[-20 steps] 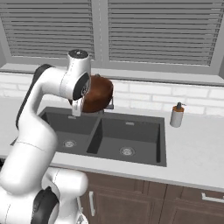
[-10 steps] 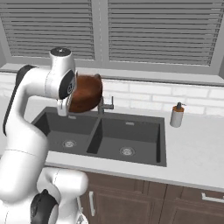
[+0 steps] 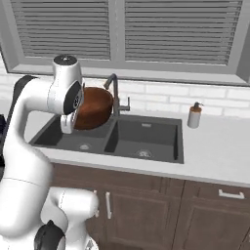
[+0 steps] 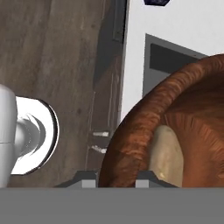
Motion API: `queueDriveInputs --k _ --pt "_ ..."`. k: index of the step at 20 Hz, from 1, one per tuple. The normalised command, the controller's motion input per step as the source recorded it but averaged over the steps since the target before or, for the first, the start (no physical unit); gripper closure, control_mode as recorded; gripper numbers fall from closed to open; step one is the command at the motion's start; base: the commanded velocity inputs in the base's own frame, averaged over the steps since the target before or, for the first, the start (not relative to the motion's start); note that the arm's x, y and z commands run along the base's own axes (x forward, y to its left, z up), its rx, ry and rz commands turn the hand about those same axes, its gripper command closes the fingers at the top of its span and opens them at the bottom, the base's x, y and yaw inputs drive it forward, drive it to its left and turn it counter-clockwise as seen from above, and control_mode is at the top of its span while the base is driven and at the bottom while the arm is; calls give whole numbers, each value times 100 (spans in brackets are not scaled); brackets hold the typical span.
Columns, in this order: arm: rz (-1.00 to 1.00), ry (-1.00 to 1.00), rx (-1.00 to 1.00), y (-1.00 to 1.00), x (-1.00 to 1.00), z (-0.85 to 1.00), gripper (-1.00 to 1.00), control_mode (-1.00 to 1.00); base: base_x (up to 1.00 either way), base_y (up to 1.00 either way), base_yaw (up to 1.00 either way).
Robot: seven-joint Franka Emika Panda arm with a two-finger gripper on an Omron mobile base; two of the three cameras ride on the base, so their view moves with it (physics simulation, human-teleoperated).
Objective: Pick the sweet potato from the sink and place it in the bowl. Then pick the bowl and place it in the microwave. Then close the microwave door and press the start button.
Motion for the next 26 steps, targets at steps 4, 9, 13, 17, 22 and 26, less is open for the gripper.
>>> queueDriveInputs --k 4,9,13,17,22,26 --pt "0 0 0 0 0 0 100 100 -85 -47 -27" --pt "0 0 0 0 0 0 100 100 -5 -5 -93" --pt "0 0 0 0 0 0 100 100 0 0 -99" --pt "0 0 0 0 0 0 100 100 0 0 -97" --pt "0 0 0 0 0 0 100 100 0 0 -97" --pt "0 0 0 0 0 0 100 100 0 0 -96"
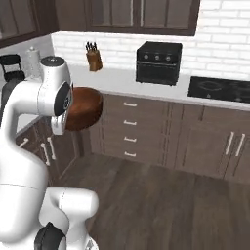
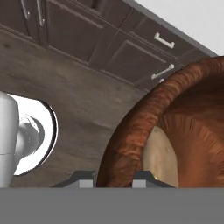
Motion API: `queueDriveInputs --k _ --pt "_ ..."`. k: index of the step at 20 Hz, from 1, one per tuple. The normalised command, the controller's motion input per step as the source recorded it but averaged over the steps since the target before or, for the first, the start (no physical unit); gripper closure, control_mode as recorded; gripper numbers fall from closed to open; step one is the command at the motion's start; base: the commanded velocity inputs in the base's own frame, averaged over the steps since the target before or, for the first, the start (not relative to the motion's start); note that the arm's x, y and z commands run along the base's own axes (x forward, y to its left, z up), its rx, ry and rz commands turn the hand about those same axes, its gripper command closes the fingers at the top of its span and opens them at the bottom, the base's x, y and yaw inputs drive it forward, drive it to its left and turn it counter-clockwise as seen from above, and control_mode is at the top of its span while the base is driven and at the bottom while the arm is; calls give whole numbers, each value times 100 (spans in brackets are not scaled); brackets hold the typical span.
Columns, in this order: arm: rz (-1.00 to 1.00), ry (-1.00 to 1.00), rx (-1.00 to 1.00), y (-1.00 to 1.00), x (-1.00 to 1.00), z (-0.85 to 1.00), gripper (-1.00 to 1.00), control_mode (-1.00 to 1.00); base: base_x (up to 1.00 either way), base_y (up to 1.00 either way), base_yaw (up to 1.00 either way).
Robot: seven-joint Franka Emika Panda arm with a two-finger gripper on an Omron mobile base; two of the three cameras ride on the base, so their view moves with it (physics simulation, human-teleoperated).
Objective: Pick the sweet potato from the sink and place it in the bowl. Then pick the bowl and place it in the microwave. Then close the microwave door and press the start button.
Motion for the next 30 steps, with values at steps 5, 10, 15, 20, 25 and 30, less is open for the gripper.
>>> queueDriveInputs --k 5,10,15,20,25,30 --pt "0 0 0 0 0 0 100 100 0 0 -96" --pt "0 0 0 0 0 0 100 100 0 0 -98" --pt "0 0 0 0 0 0 100 100 0 0 -100" --pt "0 0 0 0 0 0 100 100 0 0 -100" --pt "0 0 0 0 0 0 100 100 0 0 -100" --pt "0 0 0 0 0 0 100 100 0 0 -100"
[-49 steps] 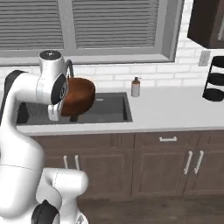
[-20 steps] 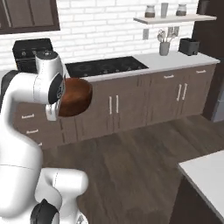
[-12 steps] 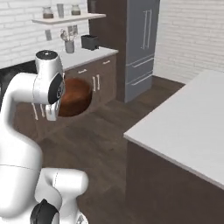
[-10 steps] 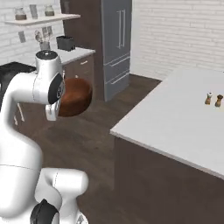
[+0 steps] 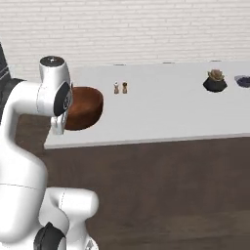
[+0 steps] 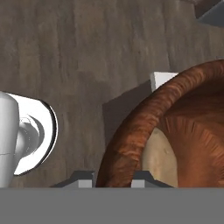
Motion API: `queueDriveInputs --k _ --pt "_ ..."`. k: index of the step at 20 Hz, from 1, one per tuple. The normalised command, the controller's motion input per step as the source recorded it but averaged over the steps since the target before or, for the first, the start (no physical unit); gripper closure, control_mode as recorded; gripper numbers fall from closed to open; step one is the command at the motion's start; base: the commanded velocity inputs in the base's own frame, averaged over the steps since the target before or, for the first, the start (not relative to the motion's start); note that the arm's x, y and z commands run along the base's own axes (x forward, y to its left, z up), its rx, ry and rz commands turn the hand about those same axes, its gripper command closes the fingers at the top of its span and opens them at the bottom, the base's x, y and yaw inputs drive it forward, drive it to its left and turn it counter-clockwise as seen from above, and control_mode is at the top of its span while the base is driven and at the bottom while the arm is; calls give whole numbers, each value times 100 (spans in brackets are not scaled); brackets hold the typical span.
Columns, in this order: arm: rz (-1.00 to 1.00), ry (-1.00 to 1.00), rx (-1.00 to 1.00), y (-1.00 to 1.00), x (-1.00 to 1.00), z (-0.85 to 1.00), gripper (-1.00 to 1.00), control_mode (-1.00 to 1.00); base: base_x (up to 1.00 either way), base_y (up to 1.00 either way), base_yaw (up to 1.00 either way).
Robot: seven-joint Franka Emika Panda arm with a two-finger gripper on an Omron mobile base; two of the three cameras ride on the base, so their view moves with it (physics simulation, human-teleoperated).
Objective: Pick the sweet potato from the sink and place it in the bowl. Then pick the bowl and place it in the microwave. Then close the microwave door and press the start button.
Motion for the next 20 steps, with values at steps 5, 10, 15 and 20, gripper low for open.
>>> queueDriveInputs --k 5,10,15,20 --pt "0 0 0 0 0 0 100 100 0 0 -94" --pt "0 0 0 0 0 0 100 100 0 -5 -87" --pt "0 0 0 0 0 0 100 100 0 -1 -89" --pt "0 0 0 0 0 0 100 100 7 0 -85"
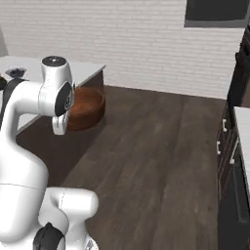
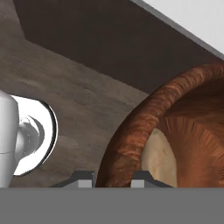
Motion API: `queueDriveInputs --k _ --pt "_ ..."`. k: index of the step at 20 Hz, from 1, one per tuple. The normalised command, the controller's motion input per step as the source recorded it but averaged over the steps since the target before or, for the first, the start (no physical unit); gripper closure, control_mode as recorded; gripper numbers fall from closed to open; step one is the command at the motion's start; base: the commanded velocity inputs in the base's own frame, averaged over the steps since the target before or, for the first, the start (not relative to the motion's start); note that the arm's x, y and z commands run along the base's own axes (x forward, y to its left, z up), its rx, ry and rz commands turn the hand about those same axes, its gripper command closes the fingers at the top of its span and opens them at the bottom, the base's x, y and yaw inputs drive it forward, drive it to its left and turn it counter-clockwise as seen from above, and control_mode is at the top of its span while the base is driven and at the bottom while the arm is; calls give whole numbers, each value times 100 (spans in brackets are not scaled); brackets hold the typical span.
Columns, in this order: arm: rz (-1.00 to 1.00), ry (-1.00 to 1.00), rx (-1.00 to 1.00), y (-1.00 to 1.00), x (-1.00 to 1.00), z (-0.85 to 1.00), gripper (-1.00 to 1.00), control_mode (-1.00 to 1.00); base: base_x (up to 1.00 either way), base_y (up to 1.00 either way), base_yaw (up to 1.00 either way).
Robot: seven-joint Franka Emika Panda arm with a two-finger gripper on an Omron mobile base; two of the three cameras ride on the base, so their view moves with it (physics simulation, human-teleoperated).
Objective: Pick the sweet potato from the sink and place it in the bowl. Then pick the bowl and place it in the microwave. Then close the microwave door and press the start button.
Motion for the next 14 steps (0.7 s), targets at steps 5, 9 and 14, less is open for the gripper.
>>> queueDriveInputs --k 5,9,14 --pt "0 0 0 0 0 0 100 100 84 -4 -53" --pt "0 0 0 0 0 0 100 100 86 -1 -56" --pt "0 0 0 0 0 0 100 100 100 11 -50"
